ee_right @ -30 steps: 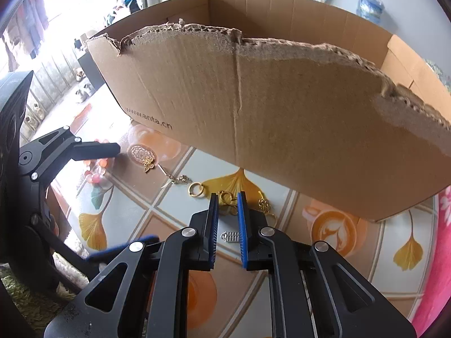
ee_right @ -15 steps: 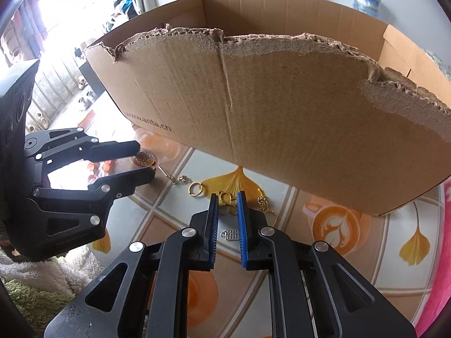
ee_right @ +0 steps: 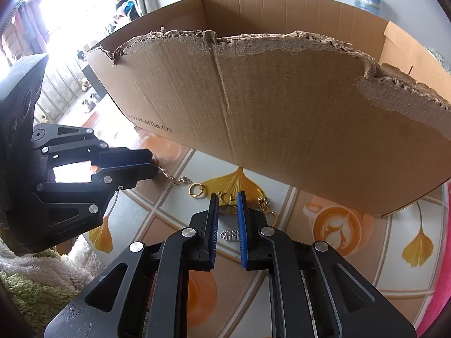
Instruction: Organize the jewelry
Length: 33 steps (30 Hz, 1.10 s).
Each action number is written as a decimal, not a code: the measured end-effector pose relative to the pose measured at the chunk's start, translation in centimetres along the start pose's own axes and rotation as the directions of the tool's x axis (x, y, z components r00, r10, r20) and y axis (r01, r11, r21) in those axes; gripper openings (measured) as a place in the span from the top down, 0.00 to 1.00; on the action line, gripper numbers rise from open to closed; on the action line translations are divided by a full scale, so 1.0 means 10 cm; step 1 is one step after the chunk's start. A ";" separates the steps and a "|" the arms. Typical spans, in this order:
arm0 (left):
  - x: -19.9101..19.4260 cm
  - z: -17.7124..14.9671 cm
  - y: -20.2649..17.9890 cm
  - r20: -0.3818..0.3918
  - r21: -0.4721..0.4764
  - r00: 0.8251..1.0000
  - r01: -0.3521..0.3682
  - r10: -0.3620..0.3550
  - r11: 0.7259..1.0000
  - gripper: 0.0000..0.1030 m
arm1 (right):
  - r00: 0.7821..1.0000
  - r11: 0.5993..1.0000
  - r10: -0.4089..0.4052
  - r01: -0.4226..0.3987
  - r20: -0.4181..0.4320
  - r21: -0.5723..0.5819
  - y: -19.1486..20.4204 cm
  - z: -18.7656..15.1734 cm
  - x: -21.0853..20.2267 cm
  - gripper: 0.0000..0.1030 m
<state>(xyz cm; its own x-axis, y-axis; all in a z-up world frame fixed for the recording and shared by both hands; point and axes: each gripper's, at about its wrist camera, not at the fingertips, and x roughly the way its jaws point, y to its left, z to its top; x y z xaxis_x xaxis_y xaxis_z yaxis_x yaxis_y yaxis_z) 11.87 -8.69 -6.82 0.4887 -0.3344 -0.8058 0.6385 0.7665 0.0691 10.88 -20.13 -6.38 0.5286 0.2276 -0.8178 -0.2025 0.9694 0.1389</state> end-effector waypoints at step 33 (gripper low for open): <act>-1.10 0.77 0.38 0.310 0.008 0.946 0.097 -0.095 0.995 0.89 | 0.945 0.984 0.168 -0.145 0.280 -0.100 0.00 0.74 -1.32 0.89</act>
<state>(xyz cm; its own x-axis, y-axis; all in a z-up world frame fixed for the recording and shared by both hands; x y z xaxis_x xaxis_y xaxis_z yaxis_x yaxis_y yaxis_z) 13.52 -6.33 6.80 0.5859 -0.5592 -0.5866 0.6879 0.7258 -0.0047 10.03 -22.48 8.59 0.6965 0.4037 -0.5933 -0.3586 0.9119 0.1996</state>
